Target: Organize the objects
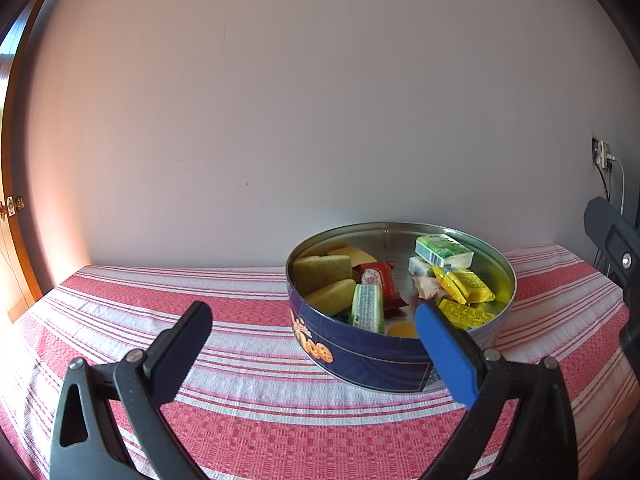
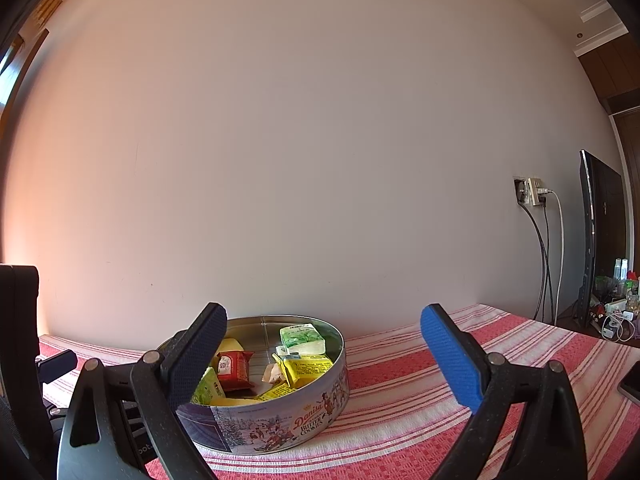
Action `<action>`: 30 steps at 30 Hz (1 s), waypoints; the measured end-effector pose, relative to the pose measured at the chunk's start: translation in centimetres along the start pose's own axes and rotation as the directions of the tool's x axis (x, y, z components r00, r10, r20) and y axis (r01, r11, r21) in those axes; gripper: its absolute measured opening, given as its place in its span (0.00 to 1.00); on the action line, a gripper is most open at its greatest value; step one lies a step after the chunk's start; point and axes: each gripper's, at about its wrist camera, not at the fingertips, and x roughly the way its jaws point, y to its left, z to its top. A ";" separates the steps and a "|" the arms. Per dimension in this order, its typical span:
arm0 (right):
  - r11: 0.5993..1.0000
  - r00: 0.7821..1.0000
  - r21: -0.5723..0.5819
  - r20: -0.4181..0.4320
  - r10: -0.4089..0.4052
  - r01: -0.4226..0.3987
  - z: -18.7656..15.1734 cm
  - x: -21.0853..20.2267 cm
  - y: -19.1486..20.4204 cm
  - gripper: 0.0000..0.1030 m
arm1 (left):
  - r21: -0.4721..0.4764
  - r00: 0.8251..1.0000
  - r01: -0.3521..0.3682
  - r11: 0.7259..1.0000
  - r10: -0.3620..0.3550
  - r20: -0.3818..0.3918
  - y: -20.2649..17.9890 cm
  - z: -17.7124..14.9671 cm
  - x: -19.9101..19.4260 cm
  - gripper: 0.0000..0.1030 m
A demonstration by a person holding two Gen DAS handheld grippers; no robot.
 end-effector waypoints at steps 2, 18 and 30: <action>1.000 1.000 -0.001 0.001 0.001 -0.001 0.0 0.0 -0.1 0.96 | -0.003 1.000 -0.002 1.000 0.002 0.000 0.0 0.0 0.1 1.00; 1.000 1.000 -0.003 0.003 0.011 -0.011 0.1 -0.1 -0.4 0.96 | -0.009 1.000 -0.005 1.000 0.005 -0.005 0.1 0.0 0.1 1.00; 1.000 1.000 -0.007 -0.001 0.010 -0.010 0.1 -0.1 -0.4 0.96 | -0.011 1.000 -0.008 1.000 0.008 -0.005 0.2 -0.1 0.0 1.00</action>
